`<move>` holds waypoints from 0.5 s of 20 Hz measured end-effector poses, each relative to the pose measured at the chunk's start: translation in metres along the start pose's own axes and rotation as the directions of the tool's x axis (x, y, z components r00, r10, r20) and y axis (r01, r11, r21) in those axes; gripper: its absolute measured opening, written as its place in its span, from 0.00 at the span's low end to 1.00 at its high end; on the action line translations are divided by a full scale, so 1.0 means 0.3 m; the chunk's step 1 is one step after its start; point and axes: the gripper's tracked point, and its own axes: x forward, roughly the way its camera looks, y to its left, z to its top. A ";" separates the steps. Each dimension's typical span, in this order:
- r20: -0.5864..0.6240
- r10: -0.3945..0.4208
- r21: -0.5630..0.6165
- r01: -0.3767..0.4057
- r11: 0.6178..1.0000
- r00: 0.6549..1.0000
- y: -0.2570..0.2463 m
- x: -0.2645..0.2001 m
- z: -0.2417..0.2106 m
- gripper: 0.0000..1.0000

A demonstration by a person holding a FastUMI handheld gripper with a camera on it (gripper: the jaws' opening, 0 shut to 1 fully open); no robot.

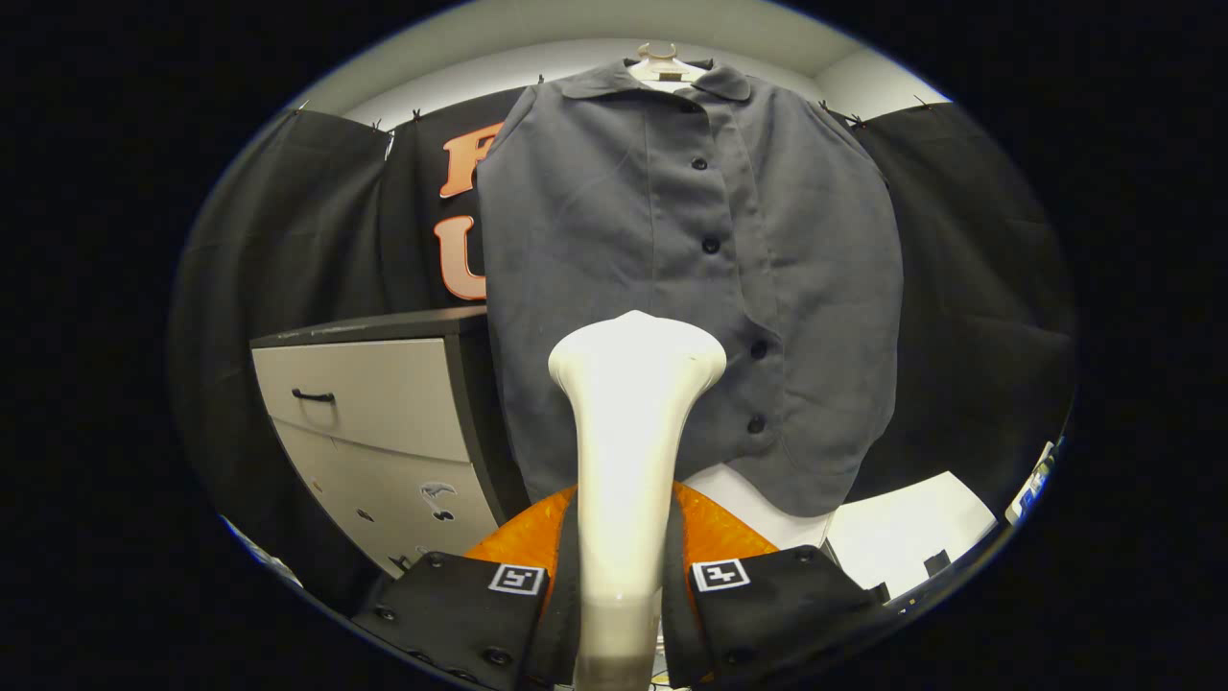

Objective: Iron the clothes twice with a garment steamer, once on the left side and once on the right side.

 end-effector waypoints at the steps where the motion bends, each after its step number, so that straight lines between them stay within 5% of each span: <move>1: 0.024 0.001 0.002 -0.001 1.000 1.000 0.001 -0.011 0.047 0.42; 10: 0.218 0.009 0.013 -0.012 1.000 0.976 -0.015 -0.103 0.439 0.42</move>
